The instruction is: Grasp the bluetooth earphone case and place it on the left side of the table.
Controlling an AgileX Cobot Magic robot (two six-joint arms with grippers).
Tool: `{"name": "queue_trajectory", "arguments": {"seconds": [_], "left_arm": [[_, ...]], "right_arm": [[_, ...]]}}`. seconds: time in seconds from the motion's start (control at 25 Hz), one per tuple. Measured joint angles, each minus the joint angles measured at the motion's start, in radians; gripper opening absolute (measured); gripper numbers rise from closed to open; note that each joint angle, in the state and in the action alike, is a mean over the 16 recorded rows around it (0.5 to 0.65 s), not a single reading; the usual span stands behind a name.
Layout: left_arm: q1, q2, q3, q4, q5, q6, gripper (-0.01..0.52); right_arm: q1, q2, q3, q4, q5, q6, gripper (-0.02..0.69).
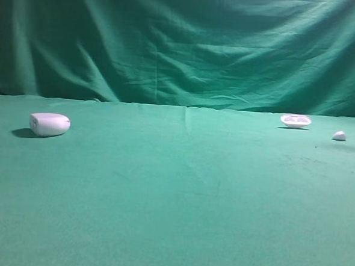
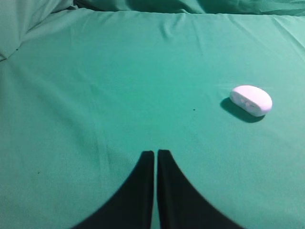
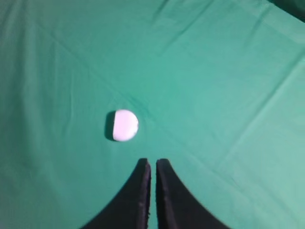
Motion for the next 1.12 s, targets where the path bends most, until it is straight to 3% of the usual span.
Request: {"name": "queue_trajectory", "arguments": {"seconds": [0.32, 0.72, 1.12], "left_arm": [[0.0, 0.0, 0.0, 0.0, 0.0, 0.0, 0.0], [0.0, 0.0, 0.0, 0.0, 0.0, 0.0, 0.0], [0.0, 0.0, 0.0, 0.0, 0.0, 0.0, 0.0]], "right_arm": [[-0.068, -0.354, 0.424, -0.01, -0.063, 0.028, 0.0], [-0.102, -0.792, 1.001, 0.037, -0.361, 0.055, 0.0], [-0.103, -1.057, 1.242, 0.101, -0.51, 0.001, 0.0]]}}
